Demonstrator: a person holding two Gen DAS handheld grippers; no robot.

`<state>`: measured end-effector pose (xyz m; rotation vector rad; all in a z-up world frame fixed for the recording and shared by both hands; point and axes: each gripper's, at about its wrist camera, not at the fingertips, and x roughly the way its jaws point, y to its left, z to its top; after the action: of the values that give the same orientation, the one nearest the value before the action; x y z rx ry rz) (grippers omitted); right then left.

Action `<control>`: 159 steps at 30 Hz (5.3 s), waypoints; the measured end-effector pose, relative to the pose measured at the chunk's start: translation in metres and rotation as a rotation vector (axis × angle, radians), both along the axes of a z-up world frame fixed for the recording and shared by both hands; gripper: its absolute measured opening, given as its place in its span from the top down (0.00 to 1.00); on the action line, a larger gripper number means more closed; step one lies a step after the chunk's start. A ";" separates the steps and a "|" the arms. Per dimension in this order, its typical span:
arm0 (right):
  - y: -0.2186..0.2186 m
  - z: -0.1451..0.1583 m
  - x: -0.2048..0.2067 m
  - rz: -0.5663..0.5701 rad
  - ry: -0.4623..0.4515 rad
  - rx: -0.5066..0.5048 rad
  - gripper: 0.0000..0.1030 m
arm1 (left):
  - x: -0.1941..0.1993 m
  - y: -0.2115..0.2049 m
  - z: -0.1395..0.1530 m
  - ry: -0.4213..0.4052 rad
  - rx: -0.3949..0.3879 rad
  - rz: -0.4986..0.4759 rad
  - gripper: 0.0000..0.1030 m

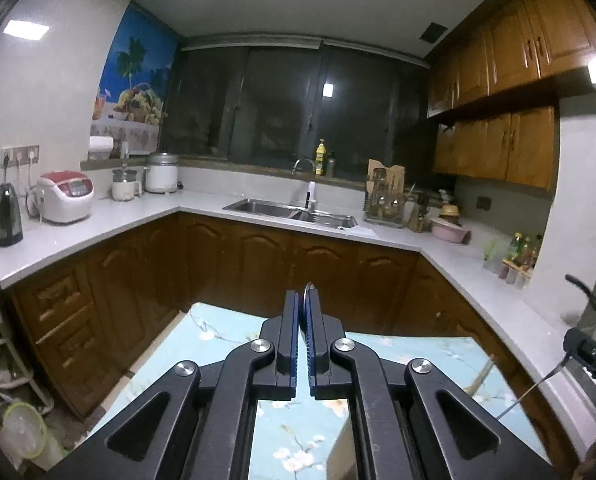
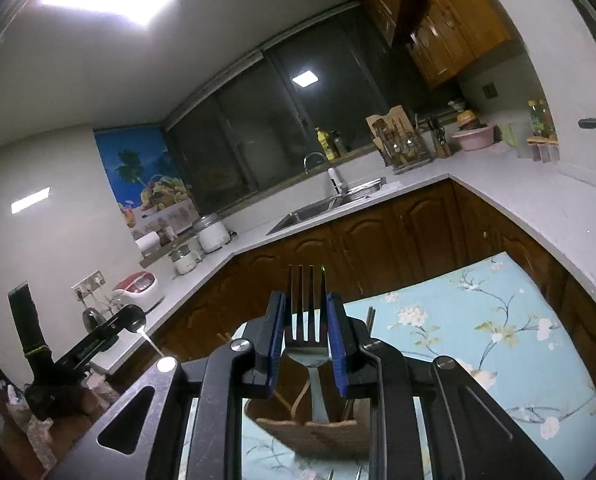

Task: Organize utensils
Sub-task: 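Lower the spoon and fork into the wooden holder with both tools, then open both tools to release the spoon and fork, then move both open tools back over the remaining utensils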

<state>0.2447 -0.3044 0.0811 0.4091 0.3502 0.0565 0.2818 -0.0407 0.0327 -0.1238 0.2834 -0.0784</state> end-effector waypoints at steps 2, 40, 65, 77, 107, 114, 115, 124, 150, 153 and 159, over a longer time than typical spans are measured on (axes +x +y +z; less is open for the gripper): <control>-0.001 -0.004 0.007 -0.002 0.005 -0.002 0.80 | 0.007 -0.010 -0.006 -0.003 0.021 0.007 0.99; -0.001 -0.100 0.058 0.036 0.205 0.079 0.80 | 0.073 -0.058 -0.024 0.165 0.130 -0.033 0.97; 0.002 -0.110 0.068 0.050 0.236 0.075 0.76 | 0.091 -0.034 -0.030 0.198 0.095 -0.056 0.75; -0.004 -0.112 0.060 0.014 0.221 0.077 0.72 | 0.075 -0.033 -0.033 0.184 0.091 -0.047 0.47; 0.021 -0.071 -0.043 -0.012 0.125 -0.044 0.26 | -0.053 0.010 -0.018 0.223 0.087 -0.034 0.03; 0.037 -0.061 -0.074 -0.010 0.097 -0.099 0.23 | -0.087 0.019 -0.010 0.202 0.070 -0.039 0.02; 0.038 -0.060 -0.078 -0.008 0.095 -0.103 0.23 | -0.093 0.019 -0.010 0.200 0.070 -0.044 0.02; 0.050 -0.064 -0.119 -0.001 0.107 -0.167 0.22 | -0.127 0.027 -0.015 0.239 0.066 -0.060 0.02; 0.033 -0.127 -0.164 -0.011 0.340 -0.150 0.21 | -0.141 0.024 -0.063 0.497 0.081 -0.120 0.02; 0.033 -0.133 -0.161 -0.002 0.367 -0.148 0.21 | -0.134 0.021 -0.066 0.516 0.090 -0.127 0.02; 0.034 -0.147 -0.149 0.034 0.428 -0.142 0.22 | -0.114 0.011 -0.074 0.561 0.094 -0.168 0.03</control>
<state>0.0960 -0.2709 -0.0661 0.2719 0.7784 -0.0237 0.1678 -0.0301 -0.0412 -0.0261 0.8572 -0.1969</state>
